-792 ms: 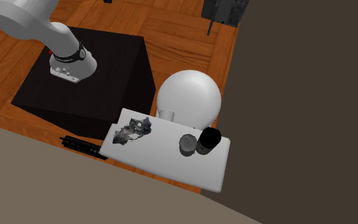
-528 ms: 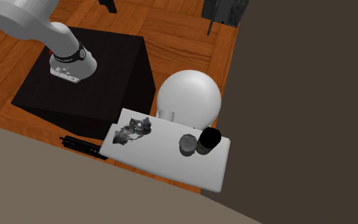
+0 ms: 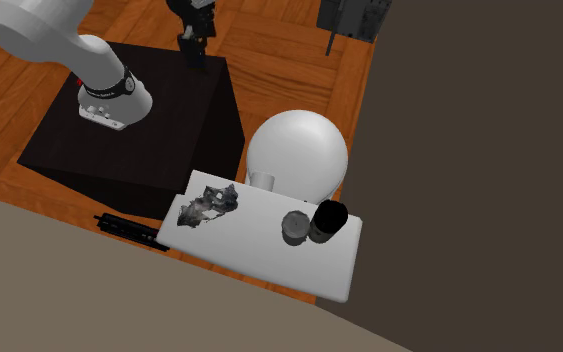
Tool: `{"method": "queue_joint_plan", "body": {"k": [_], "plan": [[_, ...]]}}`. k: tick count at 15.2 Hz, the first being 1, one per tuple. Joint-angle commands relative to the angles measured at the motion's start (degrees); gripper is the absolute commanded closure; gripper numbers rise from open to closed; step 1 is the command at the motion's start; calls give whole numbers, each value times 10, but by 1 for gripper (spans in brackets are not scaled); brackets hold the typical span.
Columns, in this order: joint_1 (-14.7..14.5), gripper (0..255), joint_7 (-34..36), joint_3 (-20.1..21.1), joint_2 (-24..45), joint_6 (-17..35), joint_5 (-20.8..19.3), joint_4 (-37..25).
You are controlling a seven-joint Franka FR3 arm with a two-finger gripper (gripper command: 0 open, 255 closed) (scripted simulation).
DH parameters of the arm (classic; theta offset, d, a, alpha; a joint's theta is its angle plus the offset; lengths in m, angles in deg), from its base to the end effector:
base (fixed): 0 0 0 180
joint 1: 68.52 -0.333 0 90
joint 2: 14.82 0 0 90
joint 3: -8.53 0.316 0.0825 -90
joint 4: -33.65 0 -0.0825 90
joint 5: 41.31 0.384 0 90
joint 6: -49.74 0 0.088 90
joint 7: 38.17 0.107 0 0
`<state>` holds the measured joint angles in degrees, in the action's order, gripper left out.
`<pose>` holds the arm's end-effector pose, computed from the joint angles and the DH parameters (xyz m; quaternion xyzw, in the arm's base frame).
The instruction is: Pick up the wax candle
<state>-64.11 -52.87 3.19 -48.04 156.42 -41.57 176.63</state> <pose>0.3620 -0.0644 0.4779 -0.9980 -0.0521 0.0225 0.0285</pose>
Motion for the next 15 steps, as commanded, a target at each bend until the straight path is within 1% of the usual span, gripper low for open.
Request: {"method": "queue_joint_plan", "body": {"k": [1,8,11,15], "plan": [[6,0,-19,-15,36,38,-8,-2],[20,0,-85,-62,170,142,-15,-42],[25,0,-116,-80,232,180,-8,-70],[33,0,-160,-99,317,221,14,-119]]}}
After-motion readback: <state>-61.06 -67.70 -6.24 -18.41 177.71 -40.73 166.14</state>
